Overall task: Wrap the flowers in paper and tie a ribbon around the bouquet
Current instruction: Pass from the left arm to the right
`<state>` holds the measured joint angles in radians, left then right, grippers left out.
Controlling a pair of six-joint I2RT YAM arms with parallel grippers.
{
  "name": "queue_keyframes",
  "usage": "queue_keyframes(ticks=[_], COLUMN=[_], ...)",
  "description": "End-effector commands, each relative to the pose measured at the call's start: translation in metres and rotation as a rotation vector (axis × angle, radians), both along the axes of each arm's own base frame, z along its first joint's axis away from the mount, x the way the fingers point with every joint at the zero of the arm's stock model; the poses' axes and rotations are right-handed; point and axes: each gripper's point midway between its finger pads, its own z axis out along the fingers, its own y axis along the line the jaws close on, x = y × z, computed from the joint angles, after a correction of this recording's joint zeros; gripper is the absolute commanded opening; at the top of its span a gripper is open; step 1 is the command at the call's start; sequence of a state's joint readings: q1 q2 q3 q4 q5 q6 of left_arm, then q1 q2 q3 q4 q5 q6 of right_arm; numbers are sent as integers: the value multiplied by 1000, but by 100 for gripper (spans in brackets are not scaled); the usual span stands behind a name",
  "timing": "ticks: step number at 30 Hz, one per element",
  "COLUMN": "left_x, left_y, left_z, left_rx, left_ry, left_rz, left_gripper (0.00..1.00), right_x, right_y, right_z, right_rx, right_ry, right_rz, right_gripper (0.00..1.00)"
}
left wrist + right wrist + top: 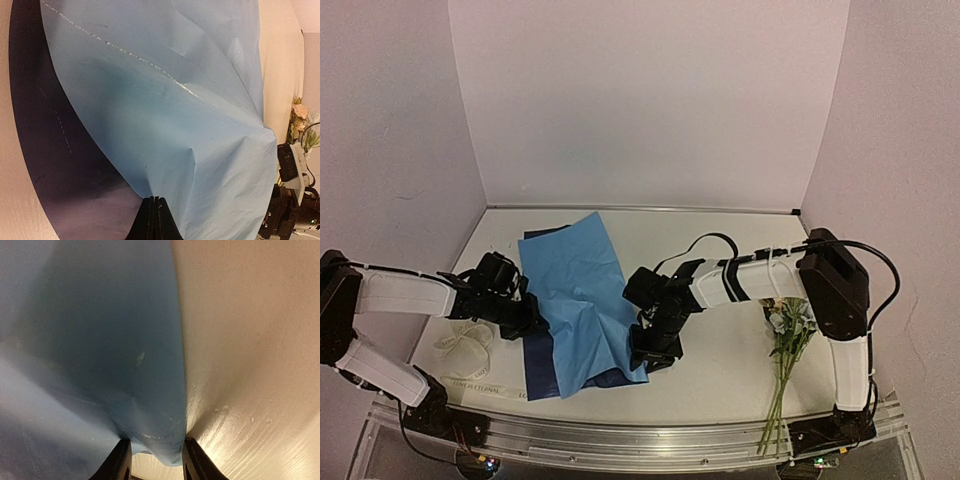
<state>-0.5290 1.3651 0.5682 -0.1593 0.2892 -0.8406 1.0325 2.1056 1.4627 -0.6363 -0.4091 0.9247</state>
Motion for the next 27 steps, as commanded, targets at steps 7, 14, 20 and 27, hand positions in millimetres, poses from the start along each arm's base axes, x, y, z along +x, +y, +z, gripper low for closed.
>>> queue_keyframes(ticks=[7,14,20,27], left_x=[-22,-26,-31,-31], left_y=[2,16,47,36], left_z=[-1,10,11,-10], left_rx=[-33,29,153,125], left_ry=[35,21,8,25], left_rz=[-35,-17,58,6], left_gripper=[0,18,52,66], right_x=[-1,1,-1,-1], right_y=[-21,-20,-21,-22], right_z=[-32,-30,-35,-37], right_rx=[-78,-72,-79,-83], right_ry=[-2,-14,-2,-2], right_rz=[-92,-94,-101,-100], right_gripper=[30,30,30,30])
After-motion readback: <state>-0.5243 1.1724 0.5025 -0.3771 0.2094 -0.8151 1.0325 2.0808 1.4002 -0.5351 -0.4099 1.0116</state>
